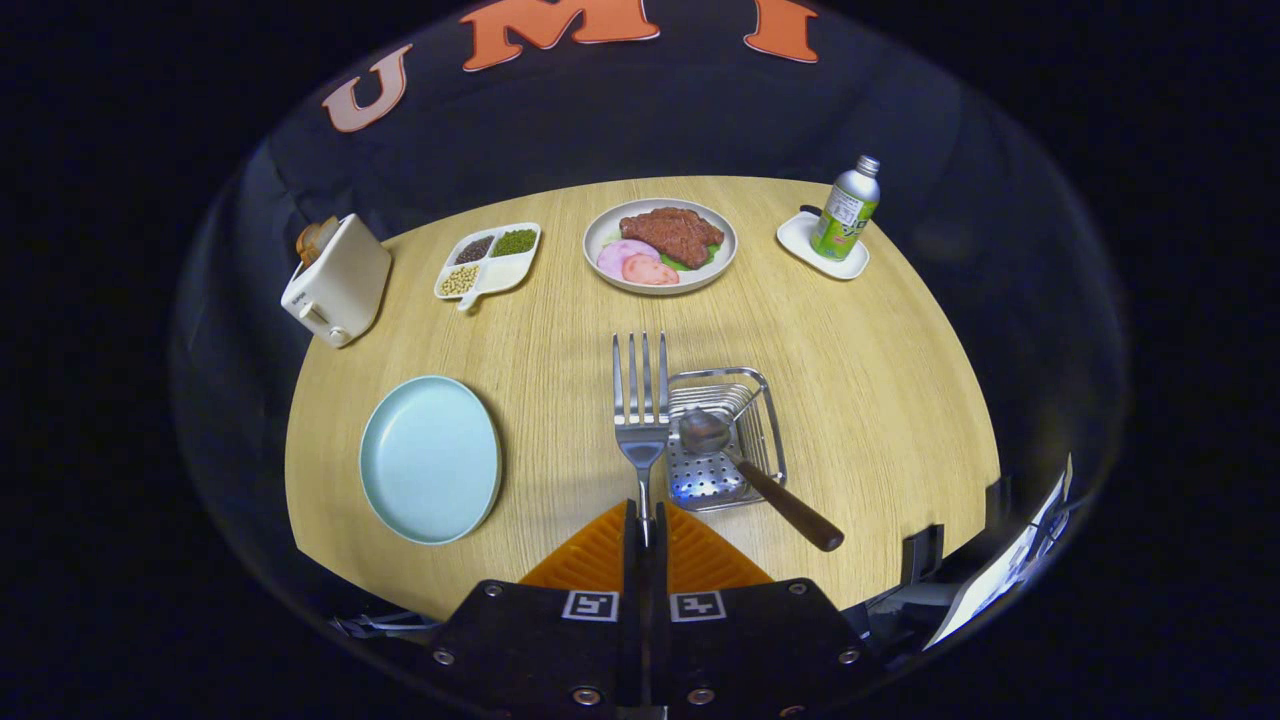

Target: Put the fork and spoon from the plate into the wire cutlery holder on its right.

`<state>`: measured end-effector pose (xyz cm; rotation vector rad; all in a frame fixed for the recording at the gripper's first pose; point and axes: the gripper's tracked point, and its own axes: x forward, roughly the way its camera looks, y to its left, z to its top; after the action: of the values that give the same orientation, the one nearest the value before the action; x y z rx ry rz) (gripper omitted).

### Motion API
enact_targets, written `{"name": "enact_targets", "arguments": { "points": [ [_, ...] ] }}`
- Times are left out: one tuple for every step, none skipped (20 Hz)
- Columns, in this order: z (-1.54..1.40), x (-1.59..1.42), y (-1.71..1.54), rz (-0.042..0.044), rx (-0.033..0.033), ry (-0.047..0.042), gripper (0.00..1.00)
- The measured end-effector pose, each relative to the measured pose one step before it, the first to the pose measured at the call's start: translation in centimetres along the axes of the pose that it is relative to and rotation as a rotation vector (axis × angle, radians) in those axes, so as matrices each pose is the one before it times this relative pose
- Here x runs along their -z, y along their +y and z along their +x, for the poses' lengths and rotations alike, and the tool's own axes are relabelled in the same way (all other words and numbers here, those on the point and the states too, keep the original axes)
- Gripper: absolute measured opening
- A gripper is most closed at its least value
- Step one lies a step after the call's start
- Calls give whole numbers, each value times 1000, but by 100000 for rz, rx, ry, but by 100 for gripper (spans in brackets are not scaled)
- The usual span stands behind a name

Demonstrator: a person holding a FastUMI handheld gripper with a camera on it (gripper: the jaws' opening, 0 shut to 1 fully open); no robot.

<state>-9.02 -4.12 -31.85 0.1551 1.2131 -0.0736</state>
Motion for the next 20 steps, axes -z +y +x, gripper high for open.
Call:
{"name": "enact_targets", "arguments": {
  "points": [
    [195, -88, -521, -350, 1153, 379, 4],
    [282, 68, -409, 45, 883, 936, 4],
    [371, 142, -337, 327, 357, 1261, 4],
    [315, 207, -143, 312, -217, 1204, 4],
    [310, 149, -316, 488, 353, 811, 4],
    [445, 195, -501, 124, 1308, 836, 5],
    [244, 58, -529, -752, 1467, 832, 5],
    [215, 0, -479, -423, 999, 444, 6],
    [127, -96, -309, 463, 685, 62, 6],
    [144, -206, -276, 691, 311, -277, 6],
    [52, -256, -205, 619, -196, -468, 7],
    [-244, -363, -69, 598, -548, -1018, 8],
    [26, -496, -72, 162, -613, -1696, 10],
    [-208, -870, -100, -135, -221, -3137, 12],
    [-264, -990, -41, -842, -202, -4107, 13],
    [-322, -1050, 74, -1034, -484, -4080, 13],
    [-325, -1075, 202, -866, -675, -4279, 13],
    [-415, -977, 198, -401, -924, -4232, 18],
    [-453, -1099, 368, 91, -1289, -4633, 22],
    [-382, -1075, 183, 558, -627, -4397, 35]
  ]
}}
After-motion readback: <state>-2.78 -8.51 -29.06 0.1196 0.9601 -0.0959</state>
